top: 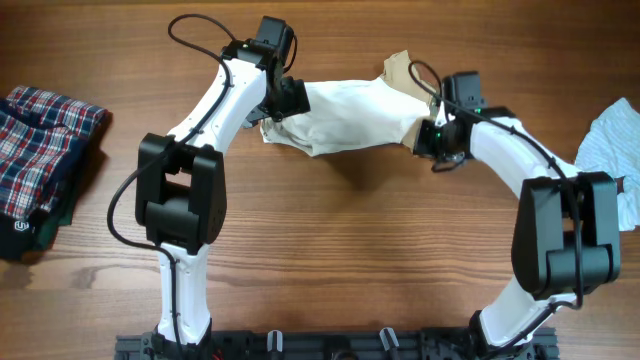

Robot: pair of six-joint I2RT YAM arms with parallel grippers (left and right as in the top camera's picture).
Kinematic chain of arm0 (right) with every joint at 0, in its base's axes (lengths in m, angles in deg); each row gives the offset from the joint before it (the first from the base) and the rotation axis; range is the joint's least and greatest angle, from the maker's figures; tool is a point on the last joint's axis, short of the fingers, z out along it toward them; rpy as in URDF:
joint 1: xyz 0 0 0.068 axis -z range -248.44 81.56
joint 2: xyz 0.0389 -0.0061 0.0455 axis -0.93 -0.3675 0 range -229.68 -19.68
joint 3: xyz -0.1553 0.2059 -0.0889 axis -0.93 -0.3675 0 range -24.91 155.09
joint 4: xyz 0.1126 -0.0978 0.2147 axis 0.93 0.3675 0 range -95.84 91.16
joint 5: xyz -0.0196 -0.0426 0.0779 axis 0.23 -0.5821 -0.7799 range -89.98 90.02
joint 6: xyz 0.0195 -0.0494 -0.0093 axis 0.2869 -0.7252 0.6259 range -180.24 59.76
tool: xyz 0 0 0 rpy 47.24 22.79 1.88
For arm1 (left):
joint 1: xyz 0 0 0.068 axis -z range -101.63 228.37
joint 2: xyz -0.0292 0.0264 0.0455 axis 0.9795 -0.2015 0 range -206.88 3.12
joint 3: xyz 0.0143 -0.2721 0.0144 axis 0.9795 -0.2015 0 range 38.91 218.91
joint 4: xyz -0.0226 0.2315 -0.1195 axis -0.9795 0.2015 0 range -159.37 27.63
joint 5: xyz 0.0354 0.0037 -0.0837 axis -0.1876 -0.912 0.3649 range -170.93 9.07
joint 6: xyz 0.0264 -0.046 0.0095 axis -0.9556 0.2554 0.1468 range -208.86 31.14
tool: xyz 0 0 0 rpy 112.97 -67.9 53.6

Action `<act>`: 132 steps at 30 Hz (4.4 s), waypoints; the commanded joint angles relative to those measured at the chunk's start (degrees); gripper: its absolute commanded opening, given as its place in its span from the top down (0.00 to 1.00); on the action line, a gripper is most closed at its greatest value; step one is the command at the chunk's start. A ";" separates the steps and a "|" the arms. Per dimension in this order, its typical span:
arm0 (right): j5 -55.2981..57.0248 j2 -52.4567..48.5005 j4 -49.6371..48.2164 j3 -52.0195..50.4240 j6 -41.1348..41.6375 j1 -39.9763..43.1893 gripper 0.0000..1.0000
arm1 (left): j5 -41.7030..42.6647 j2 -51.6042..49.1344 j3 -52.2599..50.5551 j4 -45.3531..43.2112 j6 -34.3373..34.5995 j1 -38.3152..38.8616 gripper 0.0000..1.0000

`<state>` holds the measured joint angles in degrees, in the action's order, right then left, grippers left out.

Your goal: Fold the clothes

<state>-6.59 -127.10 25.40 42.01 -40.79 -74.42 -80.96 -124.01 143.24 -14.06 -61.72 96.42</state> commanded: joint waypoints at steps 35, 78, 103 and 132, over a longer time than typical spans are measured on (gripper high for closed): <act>-1.84 -2.86 -17.16 9.53 -14.99 -0.07 0.22 | -0.83 1.62 2.38 3.54 1.44 -0.02 0.09; 8.09 -29.11 -16.61 33.09 -17.44 -4.20 0.30 | 7.65 -12.39 5.40 -27.58 -22.45 -2.49 0.32; 6.80 -31.15 -16.35 32.20 -16.76 -4.20 0.67 | 7.63 -12.37 5.42 -23.82 -22.45 -2.51 0.96; 7.50 -19.67 -4.09 32.20 -19.47 -4.20 0.96 | 1.88 -3.26 5.51 -13.44 -22.43 -2.93 0.96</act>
<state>0.42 -149.07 19.63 74.57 -59.11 -78.55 -77.07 -129.50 148.79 -28.84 -83.88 94.01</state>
